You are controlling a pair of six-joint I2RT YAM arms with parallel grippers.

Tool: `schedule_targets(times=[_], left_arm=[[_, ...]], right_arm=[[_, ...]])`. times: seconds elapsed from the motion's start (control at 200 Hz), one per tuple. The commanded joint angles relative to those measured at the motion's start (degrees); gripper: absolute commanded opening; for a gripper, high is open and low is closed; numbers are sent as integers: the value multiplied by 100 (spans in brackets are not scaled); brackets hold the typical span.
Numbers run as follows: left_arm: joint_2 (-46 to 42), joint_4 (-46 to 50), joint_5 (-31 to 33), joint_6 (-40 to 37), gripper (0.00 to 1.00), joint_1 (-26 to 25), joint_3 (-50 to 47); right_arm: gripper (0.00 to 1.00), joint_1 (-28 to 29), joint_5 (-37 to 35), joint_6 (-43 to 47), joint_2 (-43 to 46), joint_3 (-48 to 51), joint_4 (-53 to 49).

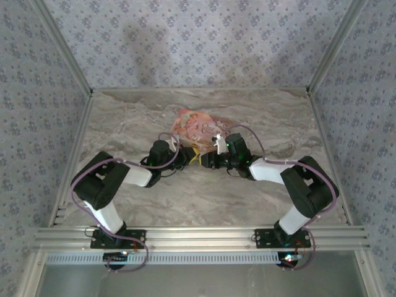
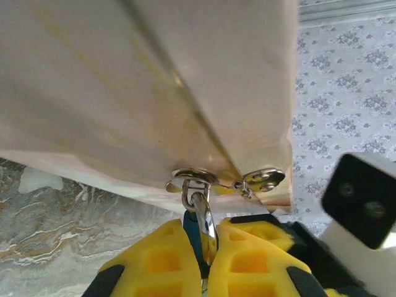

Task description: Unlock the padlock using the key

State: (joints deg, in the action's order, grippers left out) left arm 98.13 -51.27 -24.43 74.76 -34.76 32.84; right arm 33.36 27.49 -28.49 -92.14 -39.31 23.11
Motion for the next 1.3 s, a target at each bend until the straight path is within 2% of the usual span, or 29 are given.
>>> schedule_targets(times=[0.0,0.12,0.37,0.83,0.899,1.149,1.294], left_arm=[[-285,-331,-359,30,0,-11,91],[-311,-316,-369,30,0,-4,91],[-196,-379,-442,80,0,-167,126],[163,-838,-487,340,0,-541,40],[124,-803,-394,295,0,-496,-29],[-63,-501,-207,196,0,-181,-61],[-194,-273,-242,119,0,-127,36]], right_arm=[[32,-5,-330,94,49,59,-95],[28,21,-305,90,-14,-11,-1],[12,46,-226,-1,-175,-358,187],[10,99,-181,-158,-360,-834,339],[12,104,-257,-28,-282,-785,141],[32,220,-827,709,325,-468,-1178],[40,265,-940,912,469,-499,-1435]])
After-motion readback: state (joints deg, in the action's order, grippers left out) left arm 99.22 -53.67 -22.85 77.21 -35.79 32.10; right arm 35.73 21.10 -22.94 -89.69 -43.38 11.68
